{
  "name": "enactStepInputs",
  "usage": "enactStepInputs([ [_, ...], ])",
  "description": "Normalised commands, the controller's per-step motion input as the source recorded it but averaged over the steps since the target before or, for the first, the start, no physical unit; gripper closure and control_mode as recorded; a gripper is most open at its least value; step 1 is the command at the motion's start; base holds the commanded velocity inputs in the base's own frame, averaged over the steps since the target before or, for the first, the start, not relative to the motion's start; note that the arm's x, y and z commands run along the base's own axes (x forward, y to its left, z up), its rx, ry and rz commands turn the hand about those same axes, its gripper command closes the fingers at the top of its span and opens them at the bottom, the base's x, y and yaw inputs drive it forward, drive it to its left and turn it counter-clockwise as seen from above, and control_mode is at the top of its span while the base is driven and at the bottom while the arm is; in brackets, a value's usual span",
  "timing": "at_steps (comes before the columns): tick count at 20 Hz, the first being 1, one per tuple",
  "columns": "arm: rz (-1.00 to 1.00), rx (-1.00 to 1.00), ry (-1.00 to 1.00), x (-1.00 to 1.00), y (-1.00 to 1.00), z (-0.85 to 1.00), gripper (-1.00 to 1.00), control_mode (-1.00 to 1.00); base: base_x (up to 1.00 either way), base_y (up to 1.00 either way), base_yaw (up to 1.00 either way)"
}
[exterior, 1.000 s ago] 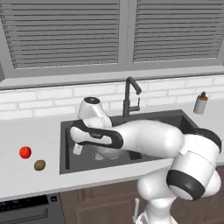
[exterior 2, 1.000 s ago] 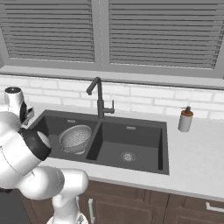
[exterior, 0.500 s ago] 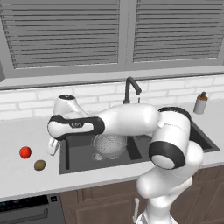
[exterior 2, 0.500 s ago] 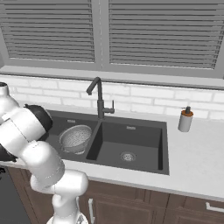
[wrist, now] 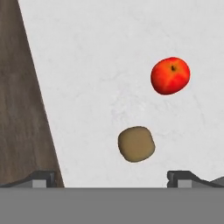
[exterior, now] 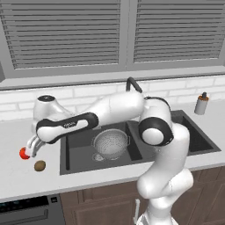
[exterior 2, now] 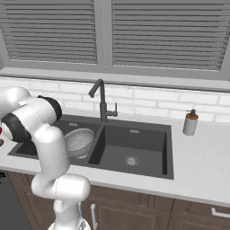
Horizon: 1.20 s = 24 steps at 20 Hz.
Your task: Put the colander in the sink, put the apple, kiwi in the colander, and turn on the sink faucet and pour water over the colander.
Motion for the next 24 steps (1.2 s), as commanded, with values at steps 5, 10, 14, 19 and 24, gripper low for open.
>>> enactStepInputs([
  [5,-0.08,-0.11,0.00,0.07,0.41,-0.07,-1.00,-1.00,0.00,0.00,0.00],
  [10,-0.06,-0.12,0.00,0.17,0.21,-0.20,-1.00,-1.00,0.00,0.00,0.00],
  [14,-0.07,-0.07,0.00,0.26,0.05,-0.24,-1.00,-1.00,0.00,0.00,0.00],
  [19,-0.08,-0.02,0.00,0.31,0.00,-0.27,-1.00,-1.00,0.00,0.00,0.00],
  [24,-0.09,0.00,0.01,0.30,0.00,-0.33,-1.00,-1.00,0.00,0.00,0.00],
])
